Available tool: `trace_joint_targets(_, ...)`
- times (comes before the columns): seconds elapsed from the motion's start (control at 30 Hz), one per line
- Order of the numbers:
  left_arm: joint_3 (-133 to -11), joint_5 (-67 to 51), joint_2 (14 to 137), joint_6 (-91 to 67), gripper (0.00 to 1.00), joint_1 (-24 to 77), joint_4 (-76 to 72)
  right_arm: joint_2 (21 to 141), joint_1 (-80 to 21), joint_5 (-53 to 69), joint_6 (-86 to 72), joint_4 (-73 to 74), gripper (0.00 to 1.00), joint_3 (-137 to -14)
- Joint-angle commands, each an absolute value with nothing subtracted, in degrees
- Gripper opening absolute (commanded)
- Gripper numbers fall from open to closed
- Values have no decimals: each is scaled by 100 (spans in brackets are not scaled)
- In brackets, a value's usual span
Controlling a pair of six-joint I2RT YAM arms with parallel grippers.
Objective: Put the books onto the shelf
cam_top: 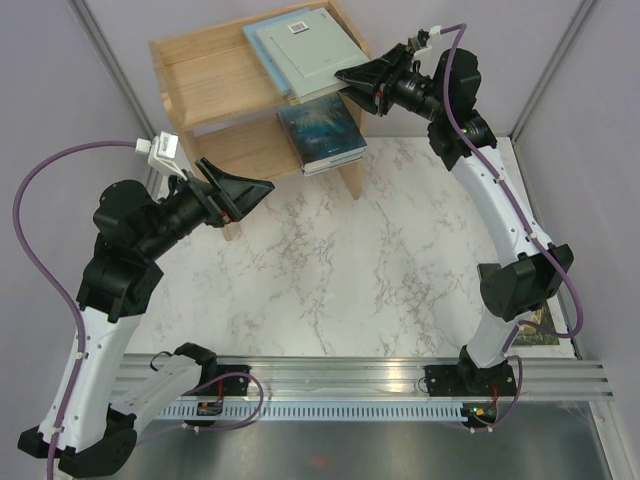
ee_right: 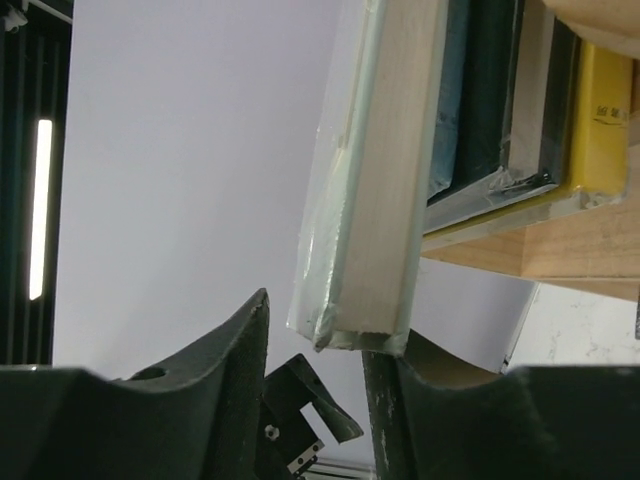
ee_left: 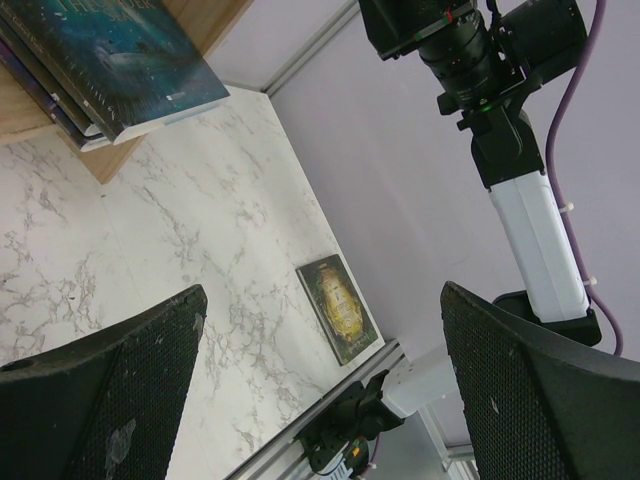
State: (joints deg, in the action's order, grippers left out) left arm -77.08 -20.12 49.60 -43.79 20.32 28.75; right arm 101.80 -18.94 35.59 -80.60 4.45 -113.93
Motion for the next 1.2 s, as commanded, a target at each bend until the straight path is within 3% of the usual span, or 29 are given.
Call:
trace_joint_targets(0.0,-7814,-2162,4887,-4157,100,2004,2848,9879,-1872,3595,-8016,229,39,-11408)
trace_joint_targets(0.1,-7813,-2171,4896,-4157,100,2004,2848,9888,-1872,3586,-8024,220,29,-11391)
trace_joint_targets(0.33,-7892,-2162,4904,-4105,100,2013,2892,10037,-1881,3419,-8042,53,20,-11382)
trace_joint_targets(0.73,-8165,-2127,5045,-4008,100,2013,3058,10810,-2013,3147,-8191,44,19,-12261)
trace_joint_targets(0.83,-8209,-2144,5063,-4008,100,2004,3076,10784,-2021,3120,-8157,44,39,-12182)
trace_joint_targets(0.87,-8209,-2153,5071,-3999,100,2013,3102,10758,-2013,3129,-8156,44,55,-12121)
trace_joint_targets(0.97,-8209,-2153,5071,-3999,100,2013,3111,10583,-2013,3146,-8060,53,71,-11910)
trace_joint_targets(1.17,-8200,-2180,5080,-3999,100,2013,3155,10091,-1978,3269,-7849,44,81,-11427)
